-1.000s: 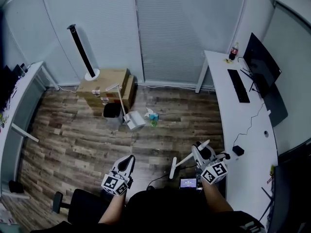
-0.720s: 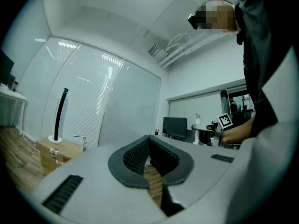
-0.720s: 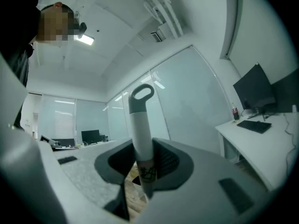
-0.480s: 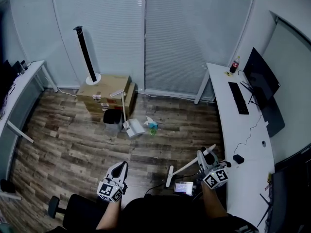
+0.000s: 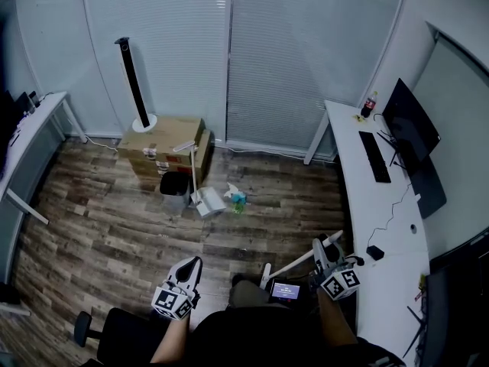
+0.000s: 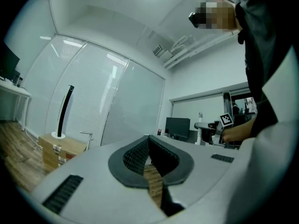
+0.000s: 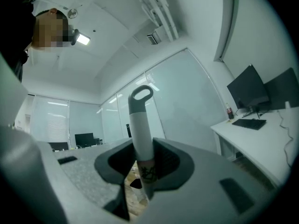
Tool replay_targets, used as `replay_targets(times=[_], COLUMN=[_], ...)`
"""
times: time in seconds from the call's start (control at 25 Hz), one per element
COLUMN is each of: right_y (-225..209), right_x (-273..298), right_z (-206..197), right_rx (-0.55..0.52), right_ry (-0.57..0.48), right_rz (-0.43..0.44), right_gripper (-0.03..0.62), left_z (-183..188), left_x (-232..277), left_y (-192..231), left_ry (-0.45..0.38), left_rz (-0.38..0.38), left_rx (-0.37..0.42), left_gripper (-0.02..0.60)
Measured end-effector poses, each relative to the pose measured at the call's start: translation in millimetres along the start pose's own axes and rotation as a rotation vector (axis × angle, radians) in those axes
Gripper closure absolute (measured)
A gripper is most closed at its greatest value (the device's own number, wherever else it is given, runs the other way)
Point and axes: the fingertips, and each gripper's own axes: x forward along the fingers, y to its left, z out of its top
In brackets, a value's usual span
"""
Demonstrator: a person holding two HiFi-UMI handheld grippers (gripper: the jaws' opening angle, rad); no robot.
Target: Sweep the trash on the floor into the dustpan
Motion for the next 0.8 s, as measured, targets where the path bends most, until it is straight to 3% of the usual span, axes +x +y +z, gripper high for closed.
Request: replay_targets(times=[0.32, 0.64, 0.8], right_y=[-12, -65, -84], right_x=[39, 102, 146], right_z=[-1, 0, 1], right_rx=[0.01, 0.039, 0.044], right_ry=[-0.01, -0.016, -0.009], right_rz=[-0.016, -0.038, -0.001], right_gripper=[0.496, 0.496, 0.496], left_z=[-2, 3, 10], left_x=[36, 105, 144], left_y=[29, 76, 108], left_ry=[0.025, 0.07, 0.084], left_rz=[-0.034, -0.029, -0.003], left_rx=[0.014, 0.007, -0.009], left_gripper=[0.587, 0.587, 0.586])
